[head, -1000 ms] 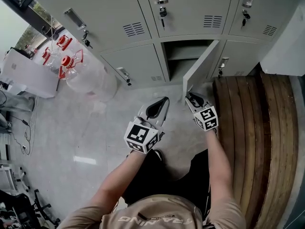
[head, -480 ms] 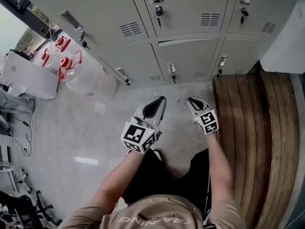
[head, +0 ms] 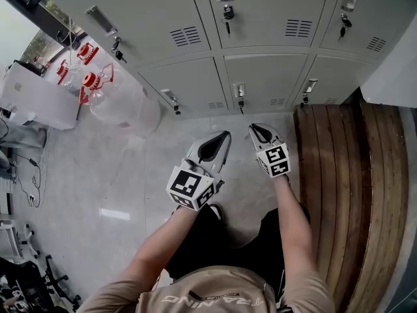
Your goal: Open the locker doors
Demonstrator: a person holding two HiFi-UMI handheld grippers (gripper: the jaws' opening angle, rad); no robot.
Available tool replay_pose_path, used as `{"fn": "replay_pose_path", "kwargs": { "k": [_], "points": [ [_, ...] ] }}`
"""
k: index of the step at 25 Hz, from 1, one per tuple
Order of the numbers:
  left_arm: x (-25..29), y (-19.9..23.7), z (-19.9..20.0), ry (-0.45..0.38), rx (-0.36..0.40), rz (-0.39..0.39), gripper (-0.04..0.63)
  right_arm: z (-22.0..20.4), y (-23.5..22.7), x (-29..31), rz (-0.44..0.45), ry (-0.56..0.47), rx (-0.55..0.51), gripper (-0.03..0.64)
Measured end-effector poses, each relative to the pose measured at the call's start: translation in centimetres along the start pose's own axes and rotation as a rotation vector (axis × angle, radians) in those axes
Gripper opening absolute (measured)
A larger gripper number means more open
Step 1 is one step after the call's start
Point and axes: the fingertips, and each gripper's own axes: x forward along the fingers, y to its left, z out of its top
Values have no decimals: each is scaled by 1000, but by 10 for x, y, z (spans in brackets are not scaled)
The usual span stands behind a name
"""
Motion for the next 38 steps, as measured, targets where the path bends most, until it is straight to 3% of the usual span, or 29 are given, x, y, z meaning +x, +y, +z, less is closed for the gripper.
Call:
{"fn": "replay_pose_path", "kwargs": {
  "k": [8, 10, 11, 21, 28, 38],
  "points": [
    [-9, 10, 1, 8, 2, 10, 6, 16, -18, 39, -52, -10, -3, 16],
    [-15, 14, 0, 11, -9, 18, 6, 20, -22, 57, -68, -12, 29, 139],
    [-18, 16, 0, 13, -8, 22, 6, 23, -24, 68, -79, -13, 47, 167],
    [-57, 49, -4, 24, -39, 83, 6, 45, -51, 145, -306, -57, 48, 167],
    [-66, 67, -5, 20, -81, 119, 6, 44, -61, 150, -314, -18, 65, 117],
    [-41, 41, 2, -10, -45, 42, 6, 22, -20, 77, -250, -17, 47, 109]
  ]
}}
